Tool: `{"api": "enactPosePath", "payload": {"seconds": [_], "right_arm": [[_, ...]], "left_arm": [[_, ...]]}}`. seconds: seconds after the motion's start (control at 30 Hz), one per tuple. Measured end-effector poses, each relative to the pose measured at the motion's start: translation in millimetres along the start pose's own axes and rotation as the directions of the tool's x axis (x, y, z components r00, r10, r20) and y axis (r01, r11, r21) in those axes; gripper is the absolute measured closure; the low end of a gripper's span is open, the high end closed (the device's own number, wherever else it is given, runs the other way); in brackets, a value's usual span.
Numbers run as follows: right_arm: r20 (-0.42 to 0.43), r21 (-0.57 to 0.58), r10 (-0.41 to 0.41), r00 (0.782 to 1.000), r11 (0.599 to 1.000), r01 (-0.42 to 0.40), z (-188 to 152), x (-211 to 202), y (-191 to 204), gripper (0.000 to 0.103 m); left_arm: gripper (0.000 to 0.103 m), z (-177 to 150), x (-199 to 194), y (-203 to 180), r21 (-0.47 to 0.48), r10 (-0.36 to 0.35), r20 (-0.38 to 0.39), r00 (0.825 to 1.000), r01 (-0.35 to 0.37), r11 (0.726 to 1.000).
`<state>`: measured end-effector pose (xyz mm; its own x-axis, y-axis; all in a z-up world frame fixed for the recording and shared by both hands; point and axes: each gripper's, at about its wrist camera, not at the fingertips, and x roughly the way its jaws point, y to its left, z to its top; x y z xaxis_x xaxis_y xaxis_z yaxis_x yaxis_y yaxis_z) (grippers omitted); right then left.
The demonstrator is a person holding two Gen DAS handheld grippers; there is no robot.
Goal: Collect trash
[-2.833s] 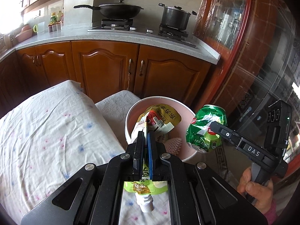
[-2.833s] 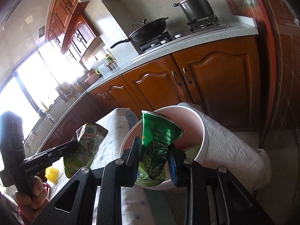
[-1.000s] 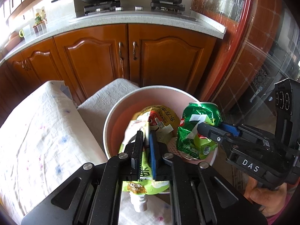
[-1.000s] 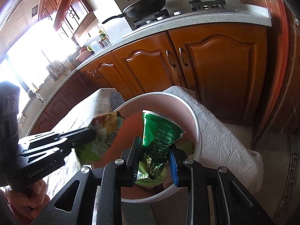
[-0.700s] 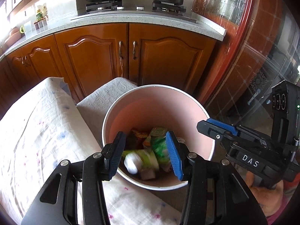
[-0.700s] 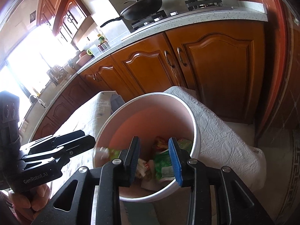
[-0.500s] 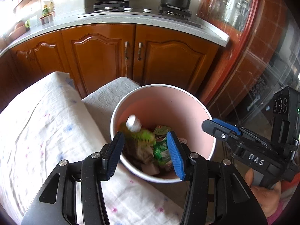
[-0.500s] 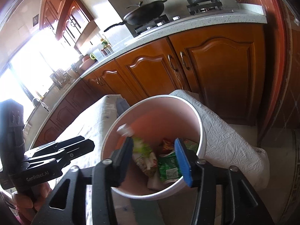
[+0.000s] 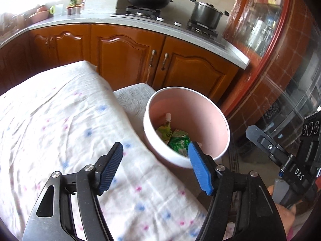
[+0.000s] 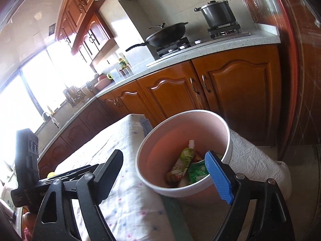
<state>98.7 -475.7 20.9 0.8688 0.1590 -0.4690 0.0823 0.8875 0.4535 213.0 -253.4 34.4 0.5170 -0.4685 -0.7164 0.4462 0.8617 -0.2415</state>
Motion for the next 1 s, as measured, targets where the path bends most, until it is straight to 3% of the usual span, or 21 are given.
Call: {"api": "enactPosePath", "payload": {"seconds": [0.4, 0.6, 0.8, 1.0], "right_arm": [[0.009, -0.010, -0.006, 1.000, 1.000, 0.006, -37.3, -19.0, 28.1, 0.015], [0.051, -0.067, -0.030, 0.998, 0.997, 0.033, -54.3, -29.7, 45.8, 0.008], [0.139, -0.149, -0.063, 0.988, 0.985, 0.084, -77.7, -46.6, 67.0, 0.002], [0.206, -0.219, -0.079, 0.975, 0.968, 0.124, -100.9, -59.7, 81.9, 0.001]], "left_arm": [[0.026, -44.9, -44.2, 34.6, -0.085, 0.041, 0.067, 0.997, -0.035, 0.996], [0.022, -66.4, -64.6, 41.6, -0.096, 0.077, 0.115, 0.990, -0.066, 0.993], [0.012, -88.6, -89.8, 44.9, -0.094, 0.143, 0.192, 0.971, -0.127, 0.987], [0.005, -110.6, -110.1, 39.9, -0.077, 0.212, 0.266, 0.940, -0.198, 0.977]]}}
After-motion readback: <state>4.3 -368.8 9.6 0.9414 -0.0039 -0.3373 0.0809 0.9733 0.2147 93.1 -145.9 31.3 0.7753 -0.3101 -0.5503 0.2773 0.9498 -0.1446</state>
